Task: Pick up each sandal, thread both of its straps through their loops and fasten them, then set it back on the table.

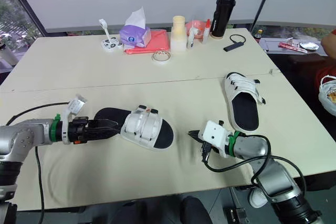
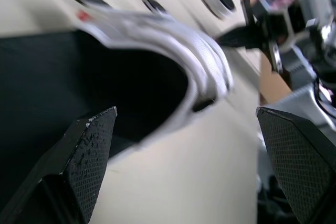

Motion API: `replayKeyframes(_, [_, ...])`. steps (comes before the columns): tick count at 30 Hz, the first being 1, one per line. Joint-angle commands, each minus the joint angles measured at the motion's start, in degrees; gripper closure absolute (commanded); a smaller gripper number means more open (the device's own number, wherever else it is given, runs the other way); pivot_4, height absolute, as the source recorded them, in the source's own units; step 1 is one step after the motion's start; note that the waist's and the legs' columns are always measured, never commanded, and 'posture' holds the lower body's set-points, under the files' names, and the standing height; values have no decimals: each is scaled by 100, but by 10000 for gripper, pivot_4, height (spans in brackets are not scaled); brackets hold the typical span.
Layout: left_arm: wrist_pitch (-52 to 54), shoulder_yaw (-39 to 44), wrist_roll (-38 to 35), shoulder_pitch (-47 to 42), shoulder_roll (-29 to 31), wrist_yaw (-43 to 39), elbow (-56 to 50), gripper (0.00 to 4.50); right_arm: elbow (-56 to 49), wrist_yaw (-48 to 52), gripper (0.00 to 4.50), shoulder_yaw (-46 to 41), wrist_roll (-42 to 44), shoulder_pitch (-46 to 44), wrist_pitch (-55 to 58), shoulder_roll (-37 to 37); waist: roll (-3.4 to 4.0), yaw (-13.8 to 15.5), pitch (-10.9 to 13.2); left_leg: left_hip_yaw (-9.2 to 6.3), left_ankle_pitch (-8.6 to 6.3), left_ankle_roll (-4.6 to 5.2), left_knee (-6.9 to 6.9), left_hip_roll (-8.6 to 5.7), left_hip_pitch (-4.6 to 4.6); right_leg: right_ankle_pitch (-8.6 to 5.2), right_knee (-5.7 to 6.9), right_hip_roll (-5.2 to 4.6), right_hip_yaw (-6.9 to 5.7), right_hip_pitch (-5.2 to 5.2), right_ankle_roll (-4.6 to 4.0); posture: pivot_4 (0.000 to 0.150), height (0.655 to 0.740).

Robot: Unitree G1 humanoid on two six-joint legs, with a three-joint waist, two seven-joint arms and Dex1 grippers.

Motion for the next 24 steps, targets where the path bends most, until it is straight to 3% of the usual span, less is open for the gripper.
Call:
replayKeyframes(1, [-110,-241,-12,-302,-153,-113,59,809,-459,-38,45000,-136,155,9,234,-46,-1,11,1,-2,0,0,6,0,-3,0,0,0,-2,1,0,1500,7394])
replayKeyframes(12, [-106,-657,95,-1251,-1152,12,1074,809,-693,-362,45000,-67,94,25,550,121,-1,12,2,-8,-8,15,48,-4,-12,12,6,1,-6,14,20,1500,7394])
replayKeyframes(15, [-47,-682,120,-1355,-1332,84,1239,9606,-713,-411,45000,-52,97,26,582,130,-1,14,2,-10,-8,15,49,-4,-12,13,10,1,-7,15,22,1500,7394])
replayKeyframes(22, [236,-643,-1,-1383,-1526,189,1210,44391,-744,-500,45000,-123,116,110,621,101,-1,16,2,-11,-8,16,56,-5,-12,15,14,1,-7,17,25,1500,7394])
replayKeyframes(24, [406,-573,-127,-1310,-1562,299,948,44798,-760,-554,45000,-184,179,100,681,151,-1,18,2,-12,-8,16,57,-5,-11,16,15,0,-7,19,26,1500,7394])
